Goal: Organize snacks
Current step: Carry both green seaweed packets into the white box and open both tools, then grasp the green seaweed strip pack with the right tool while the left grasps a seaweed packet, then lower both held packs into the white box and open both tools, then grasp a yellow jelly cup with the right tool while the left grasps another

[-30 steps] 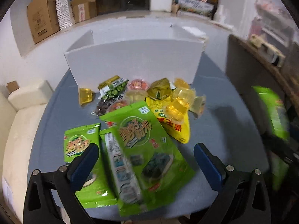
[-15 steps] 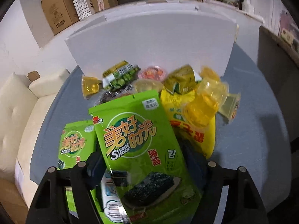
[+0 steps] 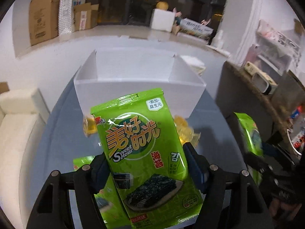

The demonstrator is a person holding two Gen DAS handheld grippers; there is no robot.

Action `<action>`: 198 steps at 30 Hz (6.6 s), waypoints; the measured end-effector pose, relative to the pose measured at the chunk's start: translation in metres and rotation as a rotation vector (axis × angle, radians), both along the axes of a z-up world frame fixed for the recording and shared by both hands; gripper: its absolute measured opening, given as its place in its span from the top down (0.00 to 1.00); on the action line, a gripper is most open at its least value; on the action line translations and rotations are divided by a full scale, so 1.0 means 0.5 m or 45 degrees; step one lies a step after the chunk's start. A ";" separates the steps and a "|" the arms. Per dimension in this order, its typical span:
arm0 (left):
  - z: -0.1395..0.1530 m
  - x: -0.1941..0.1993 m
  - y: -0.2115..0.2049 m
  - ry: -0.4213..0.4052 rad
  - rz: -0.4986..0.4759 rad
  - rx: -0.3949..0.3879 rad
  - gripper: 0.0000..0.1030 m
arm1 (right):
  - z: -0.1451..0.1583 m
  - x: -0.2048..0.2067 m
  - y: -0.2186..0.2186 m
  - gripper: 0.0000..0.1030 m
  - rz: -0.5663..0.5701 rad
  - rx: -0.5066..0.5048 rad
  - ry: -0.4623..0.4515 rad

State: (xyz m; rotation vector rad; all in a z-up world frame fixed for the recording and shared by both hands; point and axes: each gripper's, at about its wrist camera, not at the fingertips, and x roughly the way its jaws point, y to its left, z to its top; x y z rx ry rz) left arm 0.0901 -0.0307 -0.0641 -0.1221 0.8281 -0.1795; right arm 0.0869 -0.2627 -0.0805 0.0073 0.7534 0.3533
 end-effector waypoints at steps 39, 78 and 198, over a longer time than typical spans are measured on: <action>0.135 0.243 0.155 -0.300 0.030 0.088 0.00 | 0.154 0.316 0.146 0.00 -0.021 0.019 -0.099; -0.091 -0.133 0.265 -0.033 0.208 0.026 0.00 | -0.237 0.050 0.358 0.01 0.076 -0.312 0.272; -0.105 -0.116 0.082 -0.034 0.024 -0.039 0.00 | -0.164 0.122 0.033 0.03 0.098 -0.097 0.103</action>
